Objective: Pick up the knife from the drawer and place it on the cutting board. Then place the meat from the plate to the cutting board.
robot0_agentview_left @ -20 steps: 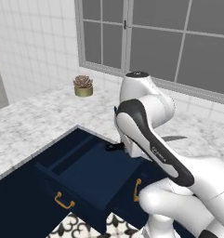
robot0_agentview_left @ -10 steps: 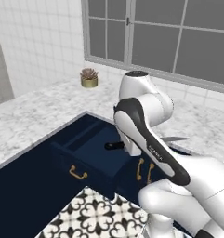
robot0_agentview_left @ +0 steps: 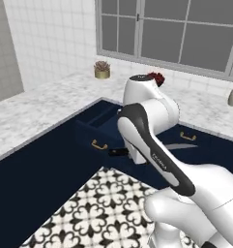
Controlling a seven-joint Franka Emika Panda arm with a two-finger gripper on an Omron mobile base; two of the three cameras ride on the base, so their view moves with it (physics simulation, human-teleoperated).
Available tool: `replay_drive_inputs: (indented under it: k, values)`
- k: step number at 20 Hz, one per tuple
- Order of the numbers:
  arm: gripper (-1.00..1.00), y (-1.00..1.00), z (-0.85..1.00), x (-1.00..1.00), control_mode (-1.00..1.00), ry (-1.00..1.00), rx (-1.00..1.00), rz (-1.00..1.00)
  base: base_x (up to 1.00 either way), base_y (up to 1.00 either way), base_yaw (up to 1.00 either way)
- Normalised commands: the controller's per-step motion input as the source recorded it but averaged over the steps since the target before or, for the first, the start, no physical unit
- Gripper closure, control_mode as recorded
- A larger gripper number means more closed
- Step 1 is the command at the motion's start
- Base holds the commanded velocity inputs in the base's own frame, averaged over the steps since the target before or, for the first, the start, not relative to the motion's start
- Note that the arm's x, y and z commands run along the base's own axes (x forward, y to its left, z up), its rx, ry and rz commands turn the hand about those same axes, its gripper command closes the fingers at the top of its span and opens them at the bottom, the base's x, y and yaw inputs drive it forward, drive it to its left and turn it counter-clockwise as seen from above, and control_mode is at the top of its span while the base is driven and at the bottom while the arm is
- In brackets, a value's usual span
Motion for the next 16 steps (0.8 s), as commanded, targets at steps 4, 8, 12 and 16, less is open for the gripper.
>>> replay_drive_inputs:
  k: [4,8,12,16]
  values:
    - [1.00,0.00,0.00,0.00,1.00,0.00,0.00,0.00,-0.86,0.35,0.02]
    - [1.00,0.00,0.00,0.00,1.00,0.00,0.00,0.00,-0.06,0.37,0.56]
    - [1.00,0.00,0.00,0.00,1.00,0.00,0.00,0.00,0.59,0.01,0.72]
    - [1.00,0.00,0.00,0.00,1.00,0.00,0.00,0.00,1.00,0.00,0.59]
